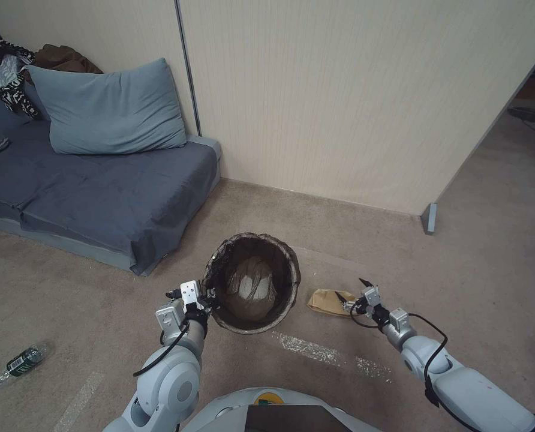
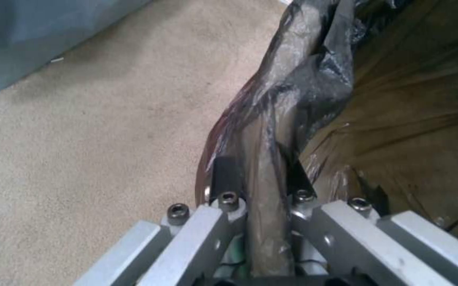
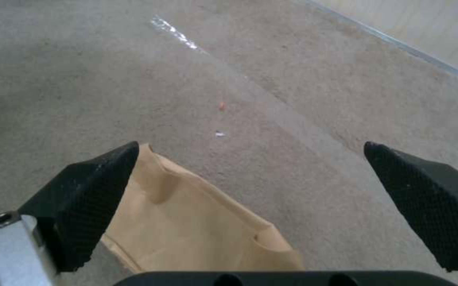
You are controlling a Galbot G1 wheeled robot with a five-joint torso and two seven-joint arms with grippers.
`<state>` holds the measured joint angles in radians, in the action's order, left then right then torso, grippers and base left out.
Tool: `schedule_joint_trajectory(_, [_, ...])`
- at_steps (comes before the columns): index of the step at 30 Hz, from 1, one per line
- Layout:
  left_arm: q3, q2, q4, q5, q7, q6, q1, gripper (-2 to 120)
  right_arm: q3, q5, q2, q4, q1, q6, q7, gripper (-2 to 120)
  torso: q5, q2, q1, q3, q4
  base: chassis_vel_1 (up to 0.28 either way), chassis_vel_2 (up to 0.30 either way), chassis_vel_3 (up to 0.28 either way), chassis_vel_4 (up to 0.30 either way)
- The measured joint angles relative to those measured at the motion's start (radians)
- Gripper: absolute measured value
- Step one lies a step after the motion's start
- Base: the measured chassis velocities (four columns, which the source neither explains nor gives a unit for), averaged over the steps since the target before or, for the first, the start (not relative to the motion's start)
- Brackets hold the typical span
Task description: Pick up the trash bin, then pick up the garbage from the floor and place it into the trash bin.
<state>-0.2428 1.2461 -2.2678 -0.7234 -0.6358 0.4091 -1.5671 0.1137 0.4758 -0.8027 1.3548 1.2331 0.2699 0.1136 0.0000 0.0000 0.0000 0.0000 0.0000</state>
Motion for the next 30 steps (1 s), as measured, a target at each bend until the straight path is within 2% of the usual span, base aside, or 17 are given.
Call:
schedule_joint_trajectory(15, [0.000,-0.001,0.000,-0.001,0.000,-0.002,0.008,0,-0.068,-0.043,-0.025,-0.003,-0.011,-0.009,0.011,100,0.0000,0.000,0.000,0.000,-0.0001,0.000,0.000,0.000,0.000])
schedule_joint_trajectory(20, [0.000,-0.001,0.000,-0.007,-0.001,-0.003,0.016,0,-0.113,-0.065,-0.047,-0.080,-0.063,-0.002,0.023,100,0.0000,0.000,0.000,0.000,0.0000,0.000,0.000,0.000,0.000])
schedule_joint_trajectory(30, [-0.003,-0.002,0.001,-0.011,-0.003,-0.005,0.021,0,-0.161,-0.065,-0.057,-0.144,-0.123,-0.001,0.035,100,0.0000,0.000,0.000,0.000,0.0000,0.000,0.000,0.000,0.000])
